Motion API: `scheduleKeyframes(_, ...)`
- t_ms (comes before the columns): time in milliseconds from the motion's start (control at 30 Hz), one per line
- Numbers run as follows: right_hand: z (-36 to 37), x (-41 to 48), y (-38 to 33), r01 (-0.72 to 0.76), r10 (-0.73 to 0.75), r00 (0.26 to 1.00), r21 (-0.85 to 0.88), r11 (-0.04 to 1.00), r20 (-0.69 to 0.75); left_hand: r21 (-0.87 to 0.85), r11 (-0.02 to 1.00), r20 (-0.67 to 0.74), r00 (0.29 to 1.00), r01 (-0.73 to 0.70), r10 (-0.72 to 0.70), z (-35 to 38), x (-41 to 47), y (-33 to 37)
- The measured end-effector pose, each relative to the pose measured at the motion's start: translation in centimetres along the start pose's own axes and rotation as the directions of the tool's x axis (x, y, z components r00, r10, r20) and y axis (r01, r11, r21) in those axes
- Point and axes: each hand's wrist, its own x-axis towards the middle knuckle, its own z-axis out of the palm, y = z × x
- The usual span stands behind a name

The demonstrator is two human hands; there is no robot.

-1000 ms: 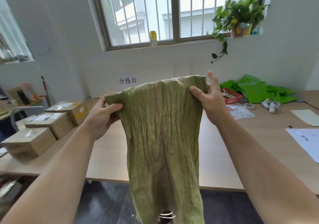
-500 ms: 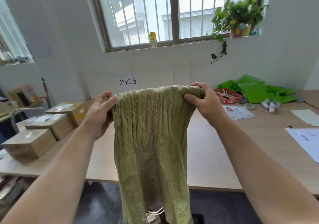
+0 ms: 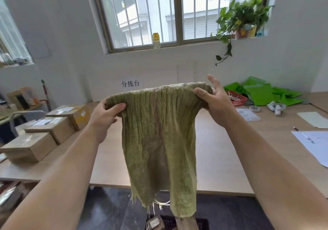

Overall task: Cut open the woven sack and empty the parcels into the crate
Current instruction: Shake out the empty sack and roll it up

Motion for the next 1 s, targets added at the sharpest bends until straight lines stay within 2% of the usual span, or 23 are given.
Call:
scheduleKeyframes(100,-0.4,-0.5,-0.1,-0.008,0.013,0.994,-0.044,0.999,0.105,-0.059,0.998,-0.027,0.999,0.036,-0.037,0.0,0.2,0.1)
scheduleKeyframes(167,-0.4,-0.6,0.1,0.011,0.006,0.996,-0.189,0.982,0.091,-0.151,0.986,-0.022,0.997,0.076,-0.080,0.1,0.3,0.1)
scheduleKeyframes(233,-0.3,-0.6,0.4,0.053,-0.046,0.998,-0.254,0.966,0.034,-0.191,0.975,0.001,0.994,0.109,-0.111,0.3,0.1,0.2)
scheduleKeyframes(367,0.0,-0.4,0.7,0.080,-0.102,0.990,-0.219,0.972,-0.093,-0.169,0.975,0.058,0.989,0.143,-0.135,0.7,-0.1,0.2)
scheduleKeyframes(500,0.2,-0.4,1.3,0.063,-0.082,0.984,-0.121,0.991,-0.155,-0.213,0.972,0.128,0.989,0.099,-0.072,0.4,-0.2,0.1)
scheduleKeyframes(600,0.3,-0.3,1.4,0.043,-0.066,0.979,-0.119,0.992,-0.194,-0.177,0.981,0.198,0.980,0.075,-0.039,0.0,-0.3,-0.1)
scheduleKeyframes(700,0.4,-0.3,1.1,0.021,-0.038,0.981,-0.091,0.996,-0.190,-0.145,0.988,0.199,0.980,0.048,-0.018,0.4,-0.6,0.0)
scheduleKeyframes(867,0.7,-0.2,0.8,-0.024,0.003,0.984,-0.119,0.993,-0.175,-0.194,0.981,0.137,0.990,-0.010,0.037,0.5,-0.3,0.1)
scheduleKeyframes(933,0.5,-0.4,0.7,-0.007,-0.008,0.992,-0.122,0.993,-0.126,-0.192,0.981,0.118,0.992,-0.010,0.034,0.4,0.0,0.2)
scheduleKeyframes(1000,0.4,-0.7,0.5,0.029,-0.031,0.999,-0.120,0.992,-0.015,-0.191,0.982,0.089,0.996,0.008,0.009,0.1,0.4,0.2)
